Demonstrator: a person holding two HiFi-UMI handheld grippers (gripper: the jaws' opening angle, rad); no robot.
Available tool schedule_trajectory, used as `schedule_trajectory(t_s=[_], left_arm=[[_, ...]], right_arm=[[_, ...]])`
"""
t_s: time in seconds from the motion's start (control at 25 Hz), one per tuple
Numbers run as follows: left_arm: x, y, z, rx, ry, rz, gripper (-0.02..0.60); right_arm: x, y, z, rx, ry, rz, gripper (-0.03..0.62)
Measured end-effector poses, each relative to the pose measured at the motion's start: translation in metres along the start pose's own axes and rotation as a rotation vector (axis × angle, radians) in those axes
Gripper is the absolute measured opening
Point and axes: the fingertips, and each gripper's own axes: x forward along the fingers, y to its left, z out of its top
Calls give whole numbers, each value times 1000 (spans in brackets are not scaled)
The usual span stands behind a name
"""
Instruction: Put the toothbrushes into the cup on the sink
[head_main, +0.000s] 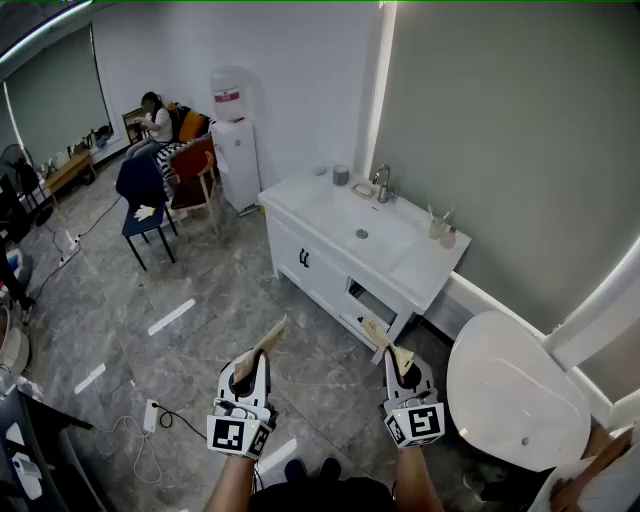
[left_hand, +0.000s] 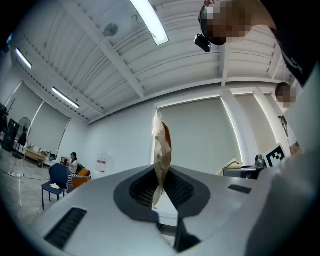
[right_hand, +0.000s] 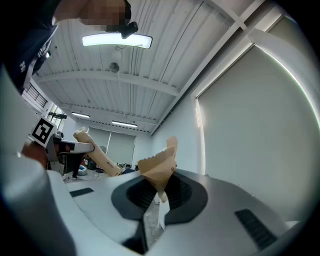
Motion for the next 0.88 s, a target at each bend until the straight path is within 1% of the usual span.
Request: schedule_trajectory(t_s=[0.12, 0.24, 0.4, 0.6, 0.88], left_arm=[[0, -5, 0, 7, 1, -4, 49], [-1, -5, 0, -2, -2, -5, 49], [0, -7, 2, -1, -4, -6, 49], [-2, -11, 2, 0, -1, -11, 49], [1, -20, -2, -11, -6, -13, 49]], right_arm=[[-2, -3, -2, 24, -1, -10, 49], [-4, -2, 0, 40, -18, -6, 49], [-2, -1, 0, 2, -9, 8, 49], [-6, -5, 2, 25, -23, -15, 49], [-9, -14, 1, 13, -26, -7, 49]])
